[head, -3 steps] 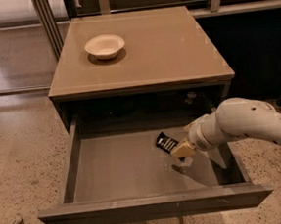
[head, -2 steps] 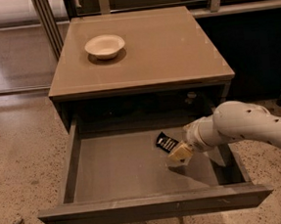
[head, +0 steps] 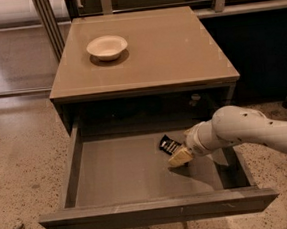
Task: Pick rxbar chocolate from top drawer and place on counter
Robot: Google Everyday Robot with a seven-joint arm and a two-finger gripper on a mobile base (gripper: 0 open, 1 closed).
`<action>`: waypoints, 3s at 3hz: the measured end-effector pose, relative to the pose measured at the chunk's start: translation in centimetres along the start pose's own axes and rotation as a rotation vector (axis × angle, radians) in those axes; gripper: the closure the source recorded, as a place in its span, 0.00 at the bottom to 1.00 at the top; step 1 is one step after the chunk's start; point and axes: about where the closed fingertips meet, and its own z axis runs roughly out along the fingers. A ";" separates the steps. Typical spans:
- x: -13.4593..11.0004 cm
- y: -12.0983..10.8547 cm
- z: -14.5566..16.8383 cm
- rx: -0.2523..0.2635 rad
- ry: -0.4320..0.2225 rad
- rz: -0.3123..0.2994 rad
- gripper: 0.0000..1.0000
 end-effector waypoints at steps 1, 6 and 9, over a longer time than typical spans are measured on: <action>0.2 -0.3 1.1 -0.008 0.008 0.015 0.30; 0.0 -0.1 2.2 -0.064 0.018 0.044 1.00; -4.4 1.2 -3.5 -0.124 -0.014 -0.142 1.00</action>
Offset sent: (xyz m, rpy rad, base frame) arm 0.0104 -0.0017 -0.0282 0.0007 0.0589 -0.0275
